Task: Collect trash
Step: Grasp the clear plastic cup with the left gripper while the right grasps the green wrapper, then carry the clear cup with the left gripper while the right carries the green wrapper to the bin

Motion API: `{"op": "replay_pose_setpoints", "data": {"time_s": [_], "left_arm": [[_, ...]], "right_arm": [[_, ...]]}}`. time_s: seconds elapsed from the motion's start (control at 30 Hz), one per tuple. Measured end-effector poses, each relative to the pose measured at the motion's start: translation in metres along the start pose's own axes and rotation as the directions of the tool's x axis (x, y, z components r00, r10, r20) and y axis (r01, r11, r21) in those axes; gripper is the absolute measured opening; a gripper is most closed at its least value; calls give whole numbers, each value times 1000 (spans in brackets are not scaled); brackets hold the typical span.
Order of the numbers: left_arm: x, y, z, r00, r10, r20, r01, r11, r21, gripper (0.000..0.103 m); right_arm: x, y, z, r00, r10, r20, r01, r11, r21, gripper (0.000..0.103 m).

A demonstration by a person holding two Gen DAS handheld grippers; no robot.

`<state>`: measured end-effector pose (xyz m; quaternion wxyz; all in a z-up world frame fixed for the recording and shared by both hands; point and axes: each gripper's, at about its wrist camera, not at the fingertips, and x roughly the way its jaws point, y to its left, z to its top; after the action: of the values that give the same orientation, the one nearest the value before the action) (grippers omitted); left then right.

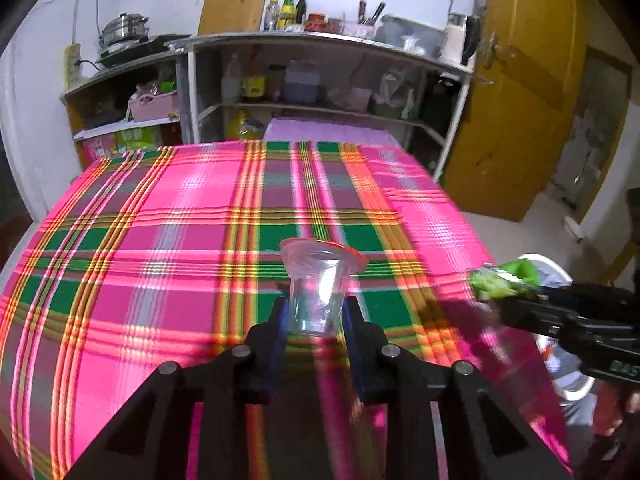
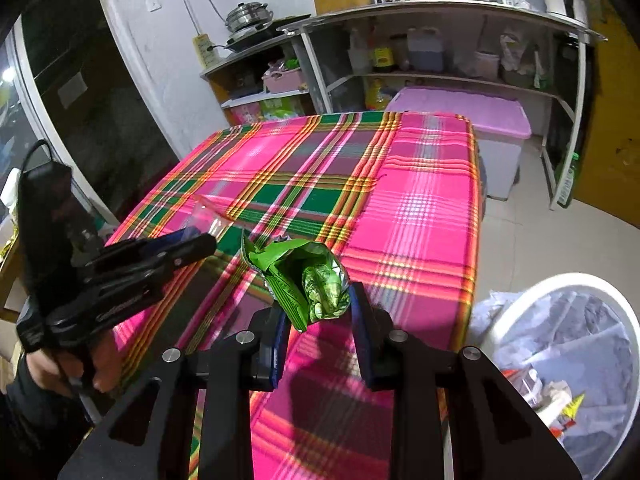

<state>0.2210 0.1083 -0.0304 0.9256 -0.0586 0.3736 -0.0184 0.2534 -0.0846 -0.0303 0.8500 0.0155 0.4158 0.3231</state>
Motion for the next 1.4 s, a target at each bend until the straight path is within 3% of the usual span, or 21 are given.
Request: {"op": "replay_pose_setpoints", "data": {"time_s": [0.73, 1.4], "left_arm": [[-105, -97, -45, 985, -140, 101, 137, 990, 33, 27], [-114, -159, -56, 977, -202, 72, 193, 974, 115, 28]], "right_arm": [[-102, -3, -46, 993, -41, 110, 39, 999, 23, 29], [-146, -40, -78, 984, -96, 152, 81, 992, 101, 29]]}}
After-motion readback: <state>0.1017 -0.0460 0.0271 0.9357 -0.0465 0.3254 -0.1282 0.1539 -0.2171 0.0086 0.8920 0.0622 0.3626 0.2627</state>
